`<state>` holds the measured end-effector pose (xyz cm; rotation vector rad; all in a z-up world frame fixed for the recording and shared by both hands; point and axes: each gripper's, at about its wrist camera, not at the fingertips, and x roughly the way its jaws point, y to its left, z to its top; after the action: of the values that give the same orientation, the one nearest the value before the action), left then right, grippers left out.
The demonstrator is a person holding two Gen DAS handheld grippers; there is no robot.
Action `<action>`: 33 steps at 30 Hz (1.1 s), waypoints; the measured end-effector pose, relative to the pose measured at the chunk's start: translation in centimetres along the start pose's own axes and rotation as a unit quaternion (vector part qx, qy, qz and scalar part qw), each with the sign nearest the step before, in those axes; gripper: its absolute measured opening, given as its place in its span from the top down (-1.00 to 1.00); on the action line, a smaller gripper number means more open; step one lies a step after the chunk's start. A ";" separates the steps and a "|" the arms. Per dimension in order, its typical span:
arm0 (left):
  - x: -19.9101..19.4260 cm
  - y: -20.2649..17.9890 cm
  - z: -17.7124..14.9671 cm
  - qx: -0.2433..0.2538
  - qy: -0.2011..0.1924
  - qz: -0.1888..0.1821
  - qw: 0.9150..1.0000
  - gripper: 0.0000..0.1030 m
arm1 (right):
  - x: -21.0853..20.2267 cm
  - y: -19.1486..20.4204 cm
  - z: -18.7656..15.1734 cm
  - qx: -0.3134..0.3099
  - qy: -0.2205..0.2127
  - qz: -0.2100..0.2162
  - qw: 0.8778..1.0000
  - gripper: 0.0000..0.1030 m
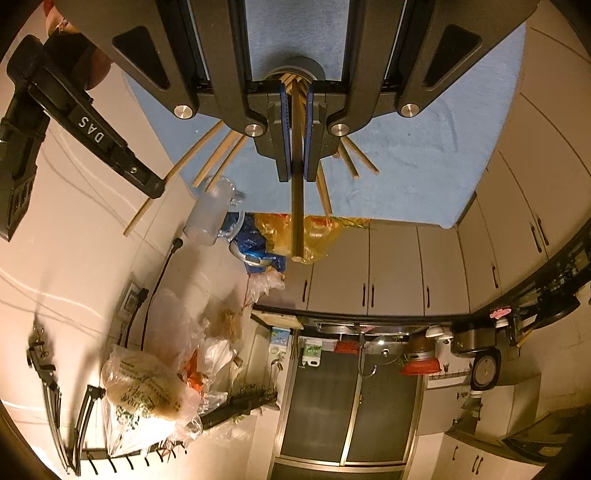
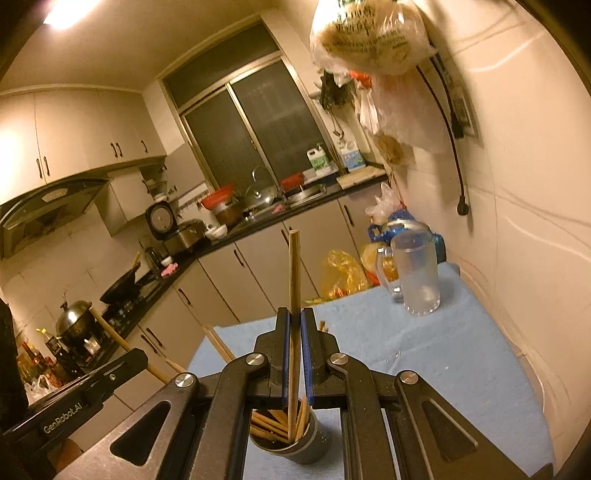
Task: Organize utensils
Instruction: 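Lower both chopsticks into the cup and open both tools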
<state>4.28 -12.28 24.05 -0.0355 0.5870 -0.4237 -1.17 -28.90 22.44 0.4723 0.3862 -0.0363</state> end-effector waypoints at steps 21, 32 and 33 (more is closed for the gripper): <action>2.6 1.7 -4.0 0.015 0.011 0.003 1.000 0.88 | 4.0 -1.1 -4.2 0.005 0.072 -0.001 0.997 0.86; 1.7 1.7 -3.9 0.015 0.000 0.012 1.000 0.82 | 2.4 -1.4 -3.9 0.007 0.065 0.008 0.998 0.60; 1.4 1.6 -4.0 0.015 -0.002 0.014 1.000 0.78 | 2.1 -1.5 -3.8 0.008 0.062 0.008 0.998 0.60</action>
<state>3.73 -11.02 19.74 0.0012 0.5761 -0.4043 -0.74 -28.39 17.93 0.4939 0.5048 0.0062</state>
